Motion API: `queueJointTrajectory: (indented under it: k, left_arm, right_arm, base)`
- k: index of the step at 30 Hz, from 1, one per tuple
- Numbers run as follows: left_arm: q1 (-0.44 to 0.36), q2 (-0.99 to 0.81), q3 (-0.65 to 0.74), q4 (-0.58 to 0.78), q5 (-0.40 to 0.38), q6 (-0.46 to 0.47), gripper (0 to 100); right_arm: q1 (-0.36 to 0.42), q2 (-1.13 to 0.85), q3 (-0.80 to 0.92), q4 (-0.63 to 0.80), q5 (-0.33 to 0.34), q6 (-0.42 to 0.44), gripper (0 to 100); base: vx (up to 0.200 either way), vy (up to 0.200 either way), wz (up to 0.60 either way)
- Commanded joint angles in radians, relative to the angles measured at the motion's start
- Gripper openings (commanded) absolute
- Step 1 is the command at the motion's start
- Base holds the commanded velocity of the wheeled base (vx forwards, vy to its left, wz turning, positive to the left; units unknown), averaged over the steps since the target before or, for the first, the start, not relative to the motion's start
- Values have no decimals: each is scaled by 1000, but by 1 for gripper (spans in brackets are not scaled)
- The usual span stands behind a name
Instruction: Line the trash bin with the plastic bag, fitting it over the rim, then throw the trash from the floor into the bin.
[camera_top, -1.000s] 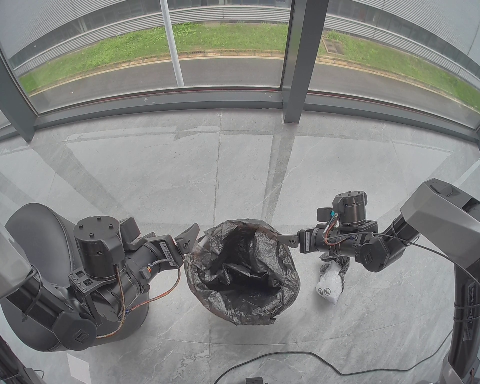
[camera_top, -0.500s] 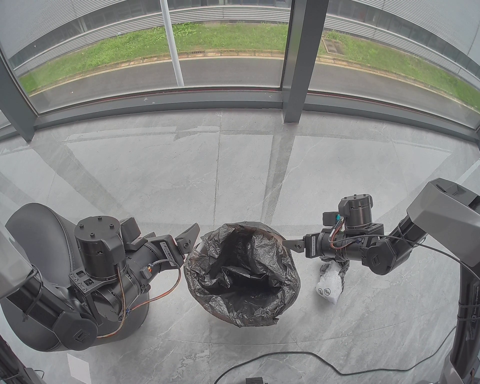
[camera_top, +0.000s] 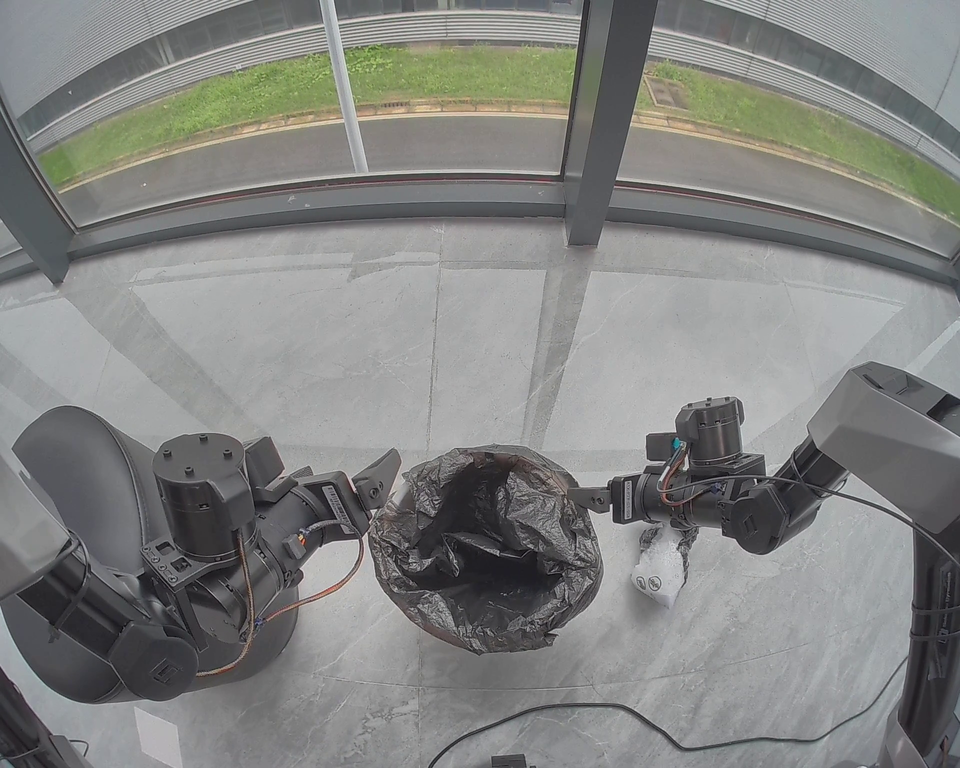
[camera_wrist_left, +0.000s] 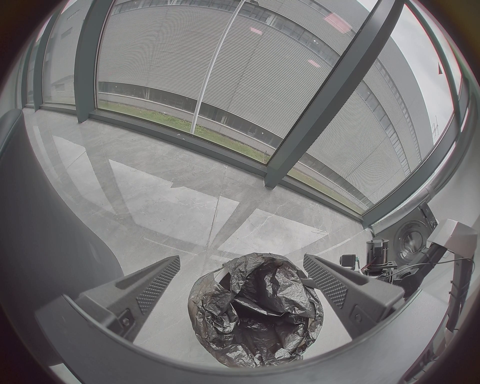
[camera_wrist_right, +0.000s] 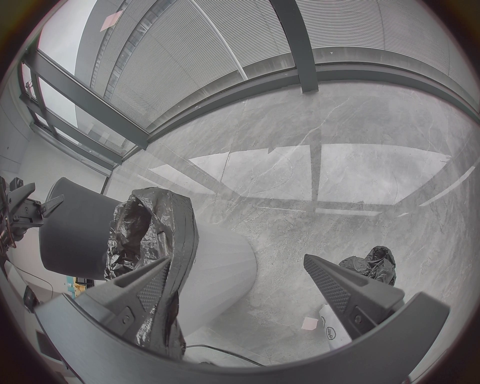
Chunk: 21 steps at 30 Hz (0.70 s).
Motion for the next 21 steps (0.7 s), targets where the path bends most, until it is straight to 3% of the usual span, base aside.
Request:
queueJointTrajectory:
  k: [1, 21]
  left_arm:
    - [0, 2, 0, 0, 0, -1, 100]
    - [0, 21, -2, -2, 0, -1, 100]
  right_arm:
    - [5, 38, -8, -3, -1, -2, 100]
    - [8, 92, 0, -58, -2, -6, 100]
  base:
    - [0, 0, 0]
    - [0, 0, 0]
